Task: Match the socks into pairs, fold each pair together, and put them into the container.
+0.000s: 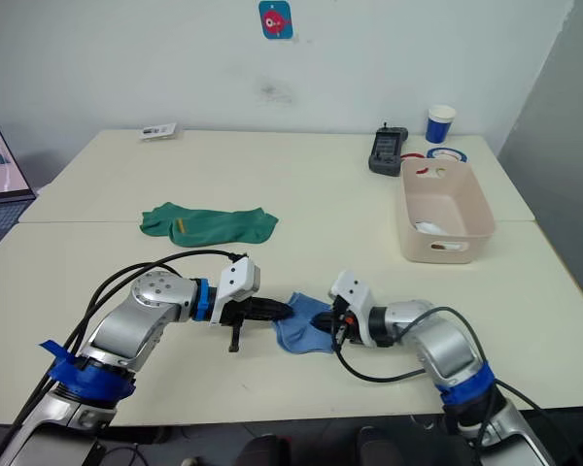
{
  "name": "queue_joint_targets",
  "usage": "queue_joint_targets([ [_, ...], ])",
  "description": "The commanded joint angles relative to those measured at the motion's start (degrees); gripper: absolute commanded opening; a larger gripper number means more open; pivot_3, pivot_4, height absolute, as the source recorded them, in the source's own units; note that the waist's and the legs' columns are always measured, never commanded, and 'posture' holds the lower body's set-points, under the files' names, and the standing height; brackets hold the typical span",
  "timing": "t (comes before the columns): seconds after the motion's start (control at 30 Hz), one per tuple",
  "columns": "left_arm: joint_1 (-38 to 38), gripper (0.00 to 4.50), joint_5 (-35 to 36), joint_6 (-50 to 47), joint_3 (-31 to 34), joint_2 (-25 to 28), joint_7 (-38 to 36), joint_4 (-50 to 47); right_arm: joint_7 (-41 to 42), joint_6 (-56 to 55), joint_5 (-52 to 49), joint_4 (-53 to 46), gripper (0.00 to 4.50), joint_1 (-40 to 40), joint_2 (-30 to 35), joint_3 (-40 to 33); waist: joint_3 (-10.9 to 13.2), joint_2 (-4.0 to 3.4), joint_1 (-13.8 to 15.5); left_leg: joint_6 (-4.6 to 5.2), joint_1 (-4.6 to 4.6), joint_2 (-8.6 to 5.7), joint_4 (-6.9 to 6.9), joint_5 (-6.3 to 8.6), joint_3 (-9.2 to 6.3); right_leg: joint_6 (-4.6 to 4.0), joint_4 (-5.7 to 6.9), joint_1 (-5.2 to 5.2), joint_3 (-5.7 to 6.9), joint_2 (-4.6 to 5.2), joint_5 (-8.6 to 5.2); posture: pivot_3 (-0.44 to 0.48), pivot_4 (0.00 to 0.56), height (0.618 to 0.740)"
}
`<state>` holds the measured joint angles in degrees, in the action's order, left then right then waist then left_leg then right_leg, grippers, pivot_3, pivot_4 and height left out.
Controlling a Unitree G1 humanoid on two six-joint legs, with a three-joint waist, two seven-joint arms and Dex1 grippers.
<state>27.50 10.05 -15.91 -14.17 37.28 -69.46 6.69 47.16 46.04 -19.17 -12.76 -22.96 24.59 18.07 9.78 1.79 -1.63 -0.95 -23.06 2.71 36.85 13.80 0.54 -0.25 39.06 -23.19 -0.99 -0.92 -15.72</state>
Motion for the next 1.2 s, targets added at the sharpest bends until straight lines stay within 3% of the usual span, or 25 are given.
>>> queue_joint_targets([
  [0.03,1.46,0.00,-0.63,2.59,-0.77,-2.05,-0.40,3.39,-1.00,8.40,-7.14,-7.65,0.04,-0.39,0.28,-6.69,0.00,0.00,0.02,0.00,0.00,0.01,0.00,0.00,-0.01,0.00,0.00,0.00,0.01,0.00,0.00,0.000,0.150,0.740],
  [0.17,2.04,0.00,-3.84,7.18,-2.85,-3.05,-1.13,9.75,-4.76,19.72,-13.21,-11.06,0.91,-0.17,0.23,-13.70,-0.01,0.00,0.04,0.00,0.01,0.02,0.00,0.00,-0.03,0.00,0.01,0.01,0.03,0.01,0.00,0.000,0.150,0.740],
  [0.37,2.26,0.00,-7.41,12.13,-4.34,-2.44,-1.06,14.25,-13.06,37.04,-15.95,-10.63,3.01,0.46,-1.65,-21.61,-0.07,-0.08,0.02,0.00,0.04,0.01,-0.01,0.00,0.00,0.00,0.02,0.05,0.00,0.09,0.00,0.000,0.150,0.740],
  [0.5,1.88,0.00,-7.42,13.73,-4.08,-2.17,-1.35,14.43,-16.30,45.47,-17.64,-9.26,4.36,-0.05,-8.83,-27.25,-0.13,-0.16,-0.12,0.00,0.07,0.04,-0.02,0.00,0.01,0.00,0.04,0.05,-0.03,0.08,0.00,0.000,0.150,0.740],
  [0.97,-0.16,0.00,-8.50,15.52,-3.70,-1.70,-0.06,15.03,-30.14,46.46,-26.61,8.51,4.44,-6.26,-25.22,-35.96,-0.78,-0.51,-0.56,0.01,0.16,0.10,-0.13,0.01,0.07,0.00,0.06,0.06,-0.06,-0.03,0.00,0.000,0.150,0.740],
  [1.17,-1.61,0.00,-7.24,14.41,-2.03,-1.34,0.70,13.13,-30.80,46.46,-24.35,10.30,4.44,-8.14,-27.53,-36.67,-0.78,-0.51,-0.59,0.01,0.13,0.07,-0.13,0.01,0.06,0.00,0.04,0.05,-0.05,-0.02,0.00,0.000,0.150,0.740],
  [1.2,-1.77,0.00,-6.54,13.69,-1.49,-1.49,0.70,12.42,-30.19,46.05,-24.01,9.83,4.27,-8.10,-26.88,-35.40,-0.78,-0.51,-0.66,0.01,0.14,0.07,-0.13,0.01,0.07,0.00,0.04,0.05,-0.07,-0.02,0.00,0.000,0.150,0.740],
])
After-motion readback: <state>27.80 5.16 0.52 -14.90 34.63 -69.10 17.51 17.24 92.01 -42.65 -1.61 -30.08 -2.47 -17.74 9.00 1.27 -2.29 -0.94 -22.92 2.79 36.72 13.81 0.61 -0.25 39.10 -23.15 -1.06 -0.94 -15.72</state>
